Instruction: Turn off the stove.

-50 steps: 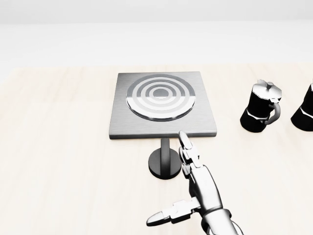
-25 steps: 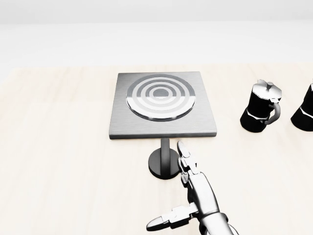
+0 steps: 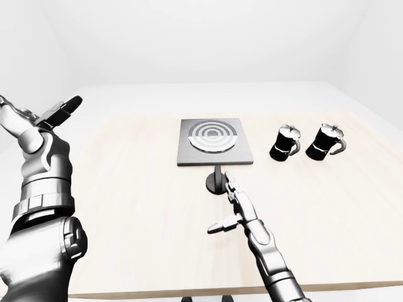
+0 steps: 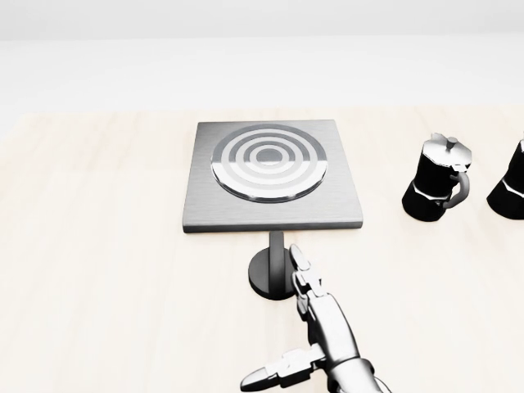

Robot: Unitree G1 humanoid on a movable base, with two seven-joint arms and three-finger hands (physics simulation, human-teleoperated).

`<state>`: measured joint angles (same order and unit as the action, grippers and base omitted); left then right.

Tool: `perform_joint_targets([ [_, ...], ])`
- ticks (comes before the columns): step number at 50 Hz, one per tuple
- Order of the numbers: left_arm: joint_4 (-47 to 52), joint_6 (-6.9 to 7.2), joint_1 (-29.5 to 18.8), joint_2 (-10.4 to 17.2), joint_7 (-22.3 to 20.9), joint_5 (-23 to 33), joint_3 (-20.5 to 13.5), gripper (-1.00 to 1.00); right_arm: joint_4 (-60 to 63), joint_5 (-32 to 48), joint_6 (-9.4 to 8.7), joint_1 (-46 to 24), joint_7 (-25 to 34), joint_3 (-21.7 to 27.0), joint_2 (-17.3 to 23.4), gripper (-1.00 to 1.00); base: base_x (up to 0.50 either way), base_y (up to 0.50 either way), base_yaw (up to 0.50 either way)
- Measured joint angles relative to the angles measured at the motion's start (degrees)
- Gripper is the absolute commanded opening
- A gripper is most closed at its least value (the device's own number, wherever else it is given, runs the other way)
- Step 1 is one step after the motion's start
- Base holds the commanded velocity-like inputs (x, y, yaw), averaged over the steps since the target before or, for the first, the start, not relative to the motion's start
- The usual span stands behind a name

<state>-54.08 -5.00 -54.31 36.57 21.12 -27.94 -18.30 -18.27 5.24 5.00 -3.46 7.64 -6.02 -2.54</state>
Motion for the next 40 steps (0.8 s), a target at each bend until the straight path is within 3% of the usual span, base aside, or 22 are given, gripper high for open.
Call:
perform_joint_targets([
  [26,0.1,0.00,0.0,0.0,0.1,0.0,0.0,1.00,-3.5,1.7,0.00,-1.6,0.2,-2.0,-1.7,1.00,0.00,0.00,0.00],
  [40,-0.2,0.00,0.0,0.0,0.0,-0.1,0.0,1.00,-8.5,3.0,0.00,-7.7,1.3,-2.2,-3.2,1.00,0.00,0.00,0.00],
])
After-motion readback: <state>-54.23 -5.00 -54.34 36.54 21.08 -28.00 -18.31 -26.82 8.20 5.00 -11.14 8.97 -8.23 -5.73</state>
